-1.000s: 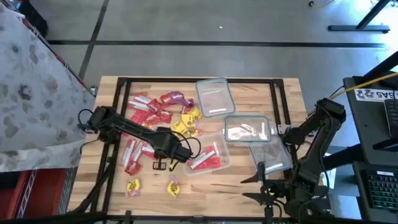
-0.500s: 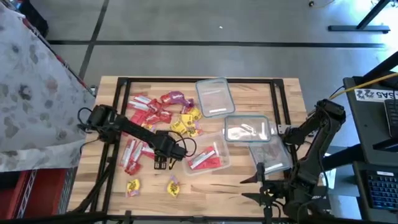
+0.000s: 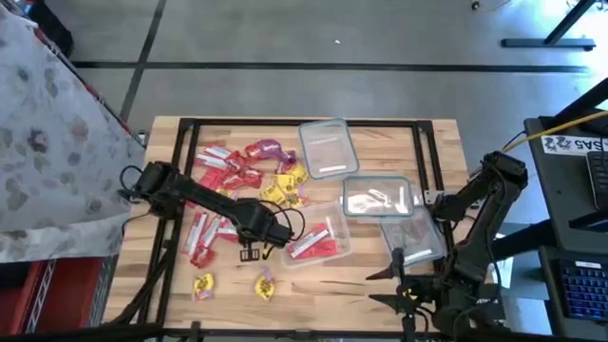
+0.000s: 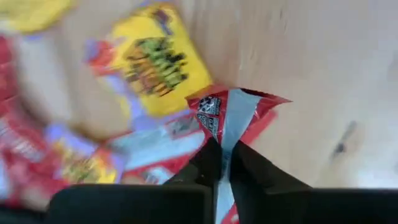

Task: Sort candy
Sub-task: Put the pink candy into the top rectangular transparent food container

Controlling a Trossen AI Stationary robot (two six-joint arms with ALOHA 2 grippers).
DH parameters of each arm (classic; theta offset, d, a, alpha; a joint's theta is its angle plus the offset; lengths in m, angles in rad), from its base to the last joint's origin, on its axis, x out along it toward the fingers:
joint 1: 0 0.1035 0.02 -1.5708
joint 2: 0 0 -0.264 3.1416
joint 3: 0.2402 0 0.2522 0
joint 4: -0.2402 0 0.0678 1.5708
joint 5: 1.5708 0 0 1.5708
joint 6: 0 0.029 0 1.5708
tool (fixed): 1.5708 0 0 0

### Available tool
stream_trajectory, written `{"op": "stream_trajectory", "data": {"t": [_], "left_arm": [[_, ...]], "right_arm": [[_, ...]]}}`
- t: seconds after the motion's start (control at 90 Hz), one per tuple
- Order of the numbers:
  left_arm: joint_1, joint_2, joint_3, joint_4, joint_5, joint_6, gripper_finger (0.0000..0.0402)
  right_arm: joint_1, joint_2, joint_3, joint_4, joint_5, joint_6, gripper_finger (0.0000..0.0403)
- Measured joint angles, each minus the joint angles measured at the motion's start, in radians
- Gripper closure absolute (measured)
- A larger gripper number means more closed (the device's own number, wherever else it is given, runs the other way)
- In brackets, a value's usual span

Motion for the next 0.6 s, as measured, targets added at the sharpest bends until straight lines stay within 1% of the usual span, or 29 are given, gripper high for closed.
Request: {"op": "stream_trajectory", "data": {"t": [0.056, 0.111, 0.167, 0.222, 0.333, 0.411, 0.467, 0.6], "left_arm": [[0.0, -0.001, 0.084, -0.042, -0.024, -0.091, 0.0396], [-0.001, -0.002, 0.161, -0.03, -0.059, -0.169, 0.0398], [-0.005, -0.002, 0.227, 0.027, -0.097, -0.205, 0.0398], [-0.007, -0.003, 0.27, 0.139, -0.122, -0.189, 0.0398], [-0.007, -0.003, 0.287, 0.447, -0.128, -0.096, 0.0398], [0.003, 0.017, 0.287, 0.591, -0.134, -0.053, 0.0398], [0.015, 0.04, 0.287, 0.623, -0.137, -0.053, 0.0398], [0.045, 0.104, 0.285, 0.609, -0.133, -0.075, 0.0398]], "right_arm": [[0.0, 0.0, 0.0, 0.0, 0.002, 0.0, 0.021], [0.0, 0.0, 0.0, 0.0, 0.023, -0.003, 0.021], [0.0, 0.0, 0.0, 0.0, 0.049, -0.008, 0.021], [0.0, 0.0, 0.0, 0.001, 0.063, -0.023, 0.021], [0.0, 0.0, 0.0, 0.001, 0.07, -0.03, 0.021], [0.0, 0.0, 0.0, 0.0, 0.069, -0.03, 0.021], [0.0, 0.0, 0.0, 0.001, 0.069, -0.03, 0.021], [0.0, 0.0, 0.0, 0.001, 0.068, -0.03, 0.021]]}}
